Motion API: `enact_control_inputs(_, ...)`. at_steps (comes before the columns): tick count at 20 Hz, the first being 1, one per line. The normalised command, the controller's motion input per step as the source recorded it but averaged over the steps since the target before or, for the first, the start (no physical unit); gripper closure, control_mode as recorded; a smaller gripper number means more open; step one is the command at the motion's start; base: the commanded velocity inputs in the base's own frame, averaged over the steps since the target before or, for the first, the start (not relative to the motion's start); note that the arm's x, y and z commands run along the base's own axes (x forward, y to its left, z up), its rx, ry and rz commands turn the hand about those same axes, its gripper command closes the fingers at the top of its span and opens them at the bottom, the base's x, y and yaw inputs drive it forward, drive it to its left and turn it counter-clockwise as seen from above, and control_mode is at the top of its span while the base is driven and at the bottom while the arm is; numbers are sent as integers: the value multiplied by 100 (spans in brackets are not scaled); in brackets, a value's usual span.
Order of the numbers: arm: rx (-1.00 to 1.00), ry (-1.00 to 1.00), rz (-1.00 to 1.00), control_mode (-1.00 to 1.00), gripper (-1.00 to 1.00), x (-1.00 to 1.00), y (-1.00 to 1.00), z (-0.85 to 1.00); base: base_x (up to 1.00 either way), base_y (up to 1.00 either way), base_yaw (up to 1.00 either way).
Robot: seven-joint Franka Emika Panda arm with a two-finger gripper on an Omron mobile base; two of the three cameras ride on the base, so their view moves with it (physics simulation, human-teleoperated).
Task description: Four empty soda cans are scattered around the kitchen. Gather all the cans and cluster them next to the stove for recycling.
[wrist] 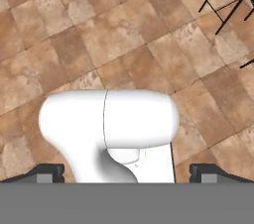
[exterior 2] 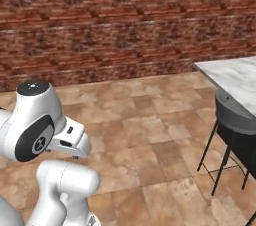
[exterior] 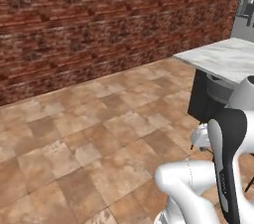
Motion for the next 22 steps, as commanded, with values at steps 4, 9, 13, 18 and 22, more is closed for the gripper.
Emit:
enact_control_inputs(4,0,0,0,100,-100,0,0,0,59,0,-51)
enact_control_inputs(9,0,0,0,100,-100,0,0,0,79,-5,-46)
enact_control_inputs(13,0,0,0,100,-100,0,0,0,92,-1,-46)
enact_control_inputs(18,0,0,0,100,-100,0,0,0,78,-4,-45)
enact_control_inputs(22,0,0,0,100,-100,0,0,0,64,-12,-45)
